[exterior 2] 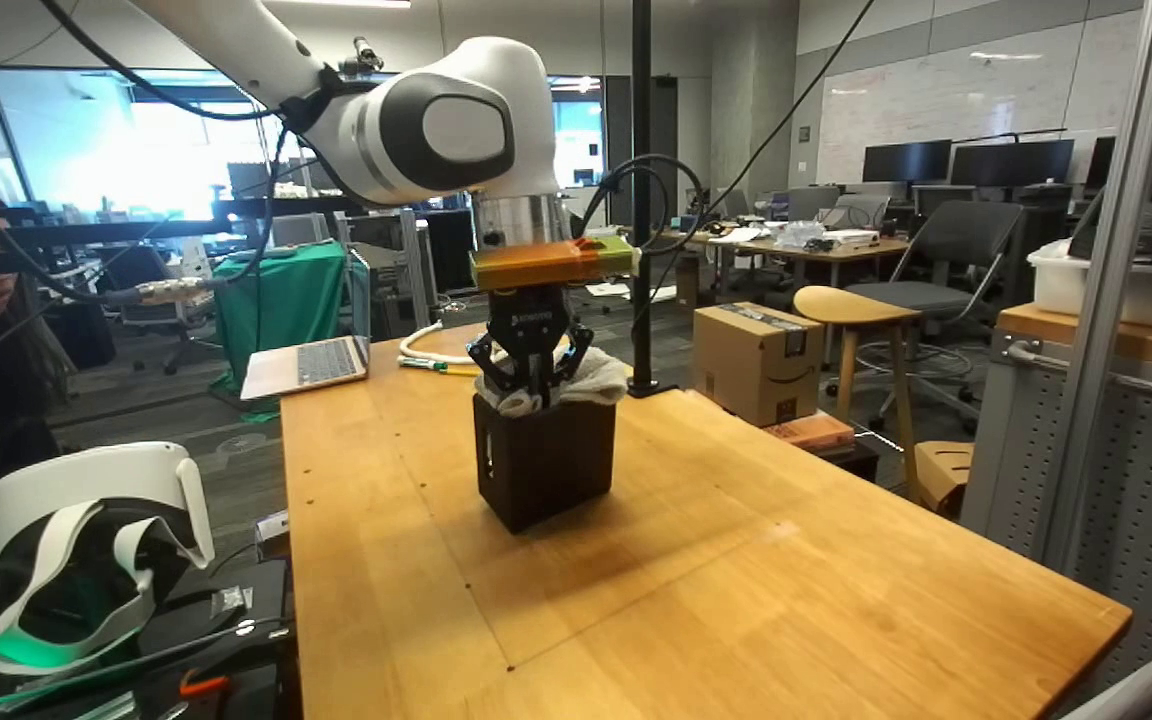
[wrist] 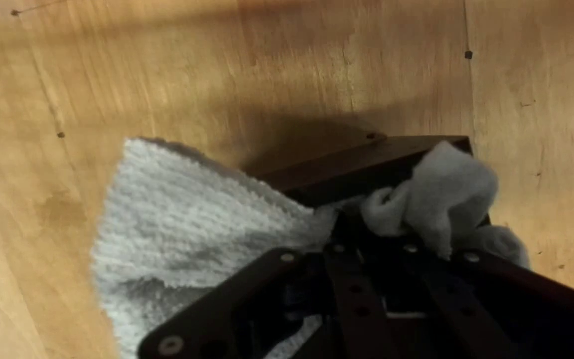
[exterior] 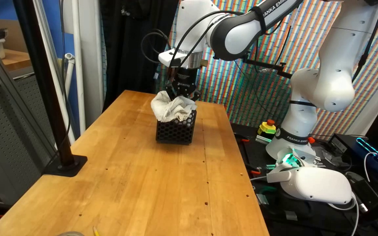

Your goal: Put the white towel inside the black basket

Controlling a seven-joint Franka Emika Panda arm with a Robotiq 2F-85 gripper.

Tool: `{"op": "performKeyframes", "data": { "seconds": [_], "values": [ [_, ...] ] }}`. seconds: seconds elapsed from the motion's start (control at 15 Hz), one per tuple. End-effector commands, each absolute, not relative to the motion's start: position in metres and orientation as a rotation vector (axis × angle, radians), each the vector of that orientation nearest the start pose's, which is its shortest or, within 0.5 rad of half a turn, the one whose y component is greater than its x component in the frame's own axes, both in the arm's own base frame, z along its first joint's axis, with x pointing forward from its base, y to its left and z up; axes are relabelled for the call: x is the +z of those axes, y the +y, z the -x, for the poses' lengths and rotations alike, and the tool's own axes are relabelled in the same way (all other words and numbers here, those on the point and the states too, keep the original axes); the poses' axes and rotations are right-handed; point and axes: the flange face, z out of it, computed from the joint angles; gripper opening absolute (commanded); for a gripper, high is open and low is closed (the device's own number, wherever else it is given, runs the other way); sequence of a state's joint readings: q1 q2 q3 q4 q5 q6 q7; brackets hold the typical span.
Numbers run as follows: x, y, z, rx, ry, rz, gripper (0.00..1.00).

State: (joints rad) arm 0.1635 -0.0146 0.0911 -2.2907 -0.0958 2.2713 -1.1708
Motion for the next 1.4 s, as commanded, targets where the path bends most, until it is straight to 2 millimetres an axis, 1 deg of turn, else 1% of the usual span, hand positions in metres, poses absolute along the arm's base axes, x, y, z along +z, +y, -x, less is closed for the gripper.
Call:
{"op": "performKeyframes", "data": {
  "seconds": [0.0,0.2,0.27,0.47,0.6,0.67,0.73,0.8,1.07,1.33],
  "values": [
    [0.315,0.124,-0.502,0.147,-2.171,2.234,0.16],
    [0.284,0.136,-0.494,0.245,-2.213,2.138,0.16],
    [0.28,0.14,-0.492,0.257,-2.227,2.112,0.16],
    [0.282,0.144,-0.493,0.262,-2.245,2.092,0.16],
    [0.295,0.145,-0.493,0.244,-2.259,2.122,0.16],
    [0.306,0.148,-0.492,0.236,-2.278,2.146,0.16],
    [0.317,0.152,-0.489,0.237,-2.302,2.174,0.16],
    [0.323,0.156,-0.487,0.247,-2.329,2.191,0.16],
    [0.353,0.185,-0.469,0.274,-2.456,2.298,0.16],
    [0.395,0.211,-0.449,0.24,-2.546,2.424,0.16]
  ]
}}
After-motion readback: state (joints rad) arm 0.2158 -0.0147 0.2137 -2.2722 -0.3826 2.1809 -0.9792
